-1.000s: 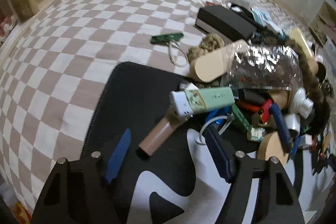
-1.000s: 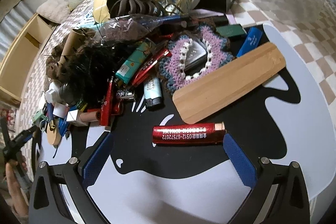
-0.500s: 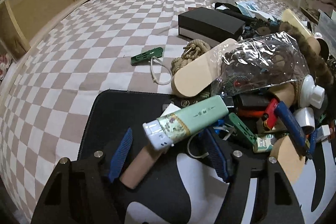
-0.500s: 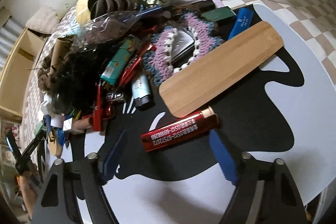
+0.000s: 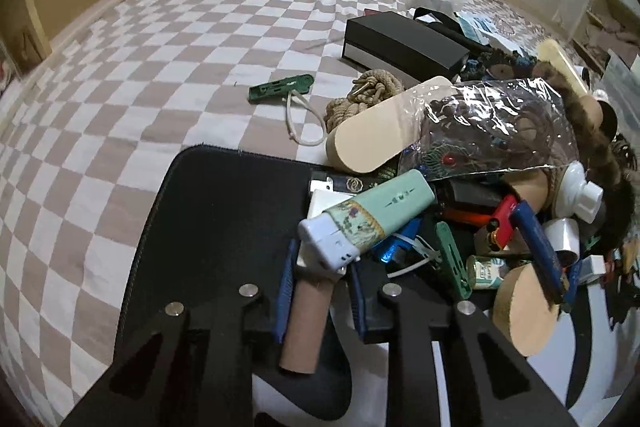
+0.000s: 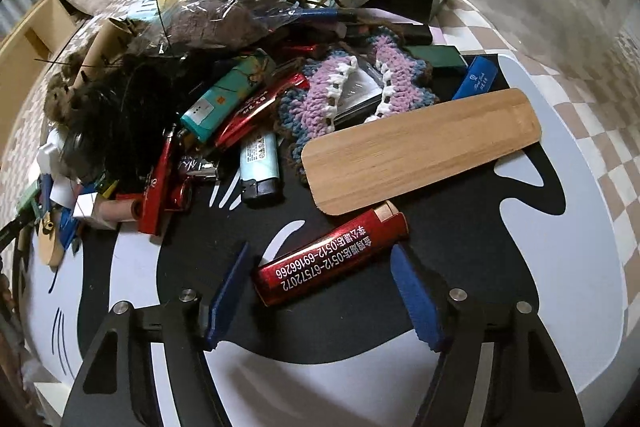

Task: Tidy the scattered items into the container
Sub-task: 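Close the right gripper on the red cylinder while the left gripper grasps the brown tube, then lift and carry the red cylinder and brown tube toward the storage box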

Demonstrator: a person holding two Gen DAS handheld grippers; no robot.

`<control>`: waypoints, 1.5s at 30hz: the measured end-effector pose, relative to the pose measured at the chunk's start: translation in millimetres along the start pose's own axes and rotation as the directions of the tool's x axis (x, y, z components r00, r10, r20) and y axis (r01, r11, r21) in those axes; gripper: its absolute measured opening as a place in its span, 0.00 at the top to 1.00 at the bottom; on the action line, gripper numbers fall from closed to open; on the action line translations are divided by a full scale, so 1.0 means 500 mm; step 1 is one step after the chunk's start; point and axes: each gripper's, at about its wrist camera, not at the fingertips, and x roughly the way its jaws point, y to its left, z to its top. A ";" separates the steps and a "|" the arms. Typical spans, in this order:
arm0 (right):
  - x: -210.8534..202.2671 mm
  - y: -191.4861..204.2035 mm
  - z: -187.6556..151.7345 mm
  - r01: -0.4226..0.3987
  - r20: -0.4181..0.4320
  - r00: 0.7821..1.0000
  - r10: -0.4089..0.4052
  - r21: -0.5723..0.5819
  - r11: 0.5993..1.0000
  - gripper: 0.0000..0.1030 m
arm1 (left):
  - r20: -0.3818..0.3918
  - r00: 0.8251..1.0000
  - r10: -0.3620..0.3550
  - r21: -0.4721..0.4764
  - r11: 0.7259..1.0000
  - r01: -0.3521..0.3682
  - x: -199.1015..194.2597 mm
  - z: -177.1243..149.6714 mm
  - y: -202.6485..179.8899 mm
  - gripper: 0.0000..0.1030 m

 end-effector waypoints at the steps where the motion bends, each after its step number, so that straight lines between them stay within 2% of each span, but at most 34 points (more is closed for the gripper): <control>1: -0.001 0.000 -0.001 -0.003 0.002 1.000 0.003 -0.006 1.000 0.30 | -0.004 1.000 -0.004 -0.005 1.000 0.004 -0.002 -0.002 0.001 0.77; 8: -0.019 0.002 -0.023 -0.043 -0.001 0.999 0.043 -0.024 0.999 0.30 | -0.026 0.999 -0.030 -0.043 0.999 0.028 -0.020 -0.019 0.013 0.77; 25: -0.077 -0.022 -0.059 -0.178 -0.003 0.984 0.179 0.058 0.982 0.30 | -0.047 0.997 -0.064 -0.123 0.991 0.058 -0.085 -0.086 0.040 0.80; 34: -0.126 -0.007 -0.066 -0.259 0.041 0.966 0.257 0.063 0.964 0.30 | 0.017 0.993 -0.116 -0.122 0.986 0.117 -0.158 -0.098 0.020 0.80; 45: -0.175 -0.019 -0.069 -0.310 0.091 0.948 0.303 0.075 0.948 0.30 | 0.088 0.975 -0.205 -0.050 0.976 0.210 -0.237 -0.097 -0.043 0.80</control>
